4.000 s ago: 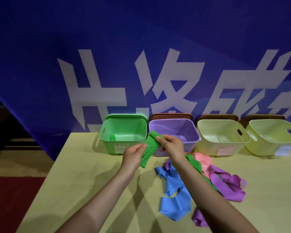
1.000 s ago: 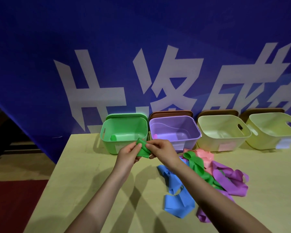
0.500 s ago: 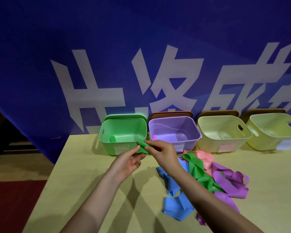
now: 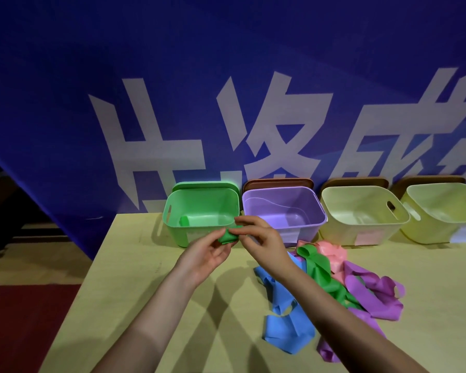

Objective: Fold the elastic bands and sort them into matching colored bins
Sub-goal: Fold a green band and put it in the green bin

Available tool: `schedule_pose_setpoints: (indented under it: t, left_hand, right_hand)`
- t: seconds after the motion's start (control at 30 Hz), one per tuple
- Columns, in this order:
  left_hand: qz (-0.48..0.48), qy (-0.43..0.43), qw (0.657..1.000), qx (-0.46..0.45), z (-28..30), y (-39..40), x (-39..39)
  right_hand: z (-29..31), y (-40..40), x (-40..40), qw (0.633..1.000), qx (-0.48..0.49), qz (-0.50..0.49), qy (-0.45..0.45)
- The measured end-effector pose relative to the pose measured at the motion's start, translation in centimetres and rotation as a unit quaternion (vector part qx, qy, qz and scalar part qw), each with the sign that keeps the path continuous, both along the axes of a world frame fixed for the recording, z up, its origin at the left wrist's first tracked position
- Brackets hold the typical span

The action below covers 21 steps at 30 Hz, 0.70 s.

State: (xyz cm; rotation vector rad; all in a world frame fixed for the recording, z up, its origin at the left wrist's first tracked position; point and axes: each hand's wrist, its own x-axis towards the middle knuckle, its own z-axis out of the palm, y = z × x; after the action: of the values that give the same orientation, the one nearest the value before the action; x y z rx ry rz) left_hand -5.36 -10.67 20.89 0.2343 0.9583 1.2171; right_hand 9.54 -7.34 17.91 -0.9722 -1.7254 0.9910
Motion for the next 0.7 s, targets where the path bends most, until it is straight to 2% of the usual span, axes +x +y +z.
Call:
schedule_pose_setpoints:
  t: [0.07, 0.13, 0.23, 0.33, 0.47, 0.6, 0.7]
  left_hand:
    - [0.008, 0.024, 0.999, 0.025, -0.2, 0.1, 0.0]
    - [0.021, 0.039, 0.998, 0.048, -0.5, 0.2, 0.2]
    - [0.034, 0.040, 0.996, 0.066, -1.1, 0.2, 0.6]
    - [0.038, 0.067, 0.995, 0.069, -1.6, 0.0, 0.8]
    - [0.010, 0.178, 0.983, 0.046, -2.2, 0.0, 0.3]
    - [0.023, 0.173, 0.984, 0.039, -2.4, 0.6, -0.3]
    - [0.057, 0.132, 0.989, 0.042, -2.9, 1.5, -0.5]
  right_hand:
    - [-0.2, -0.1, -0.4, 0.996, -0.062, -0.024, 0.066]
    - [-0.1, -0.1, -0.8, 0.974, -0.166, -0.056, 0.141]
    - [-0.1, -0.2, -1.5, 0.945, -0.279, -0.043, 0.166]
    - [-0.6, -0.2, -1.8, 0.942, -0.288, -0.063, 0.159]
    - [-0.6, 0.2, -1.9, 0.959, -0.244, -0.066, 0.125]
    - [-0.5, 1.2, -2.4, 0.964, -0.242, -0.054, 0.100]
    - [-0.3, 2.3, -3.2, 0.953, -0.274, -0.046, 0.120]
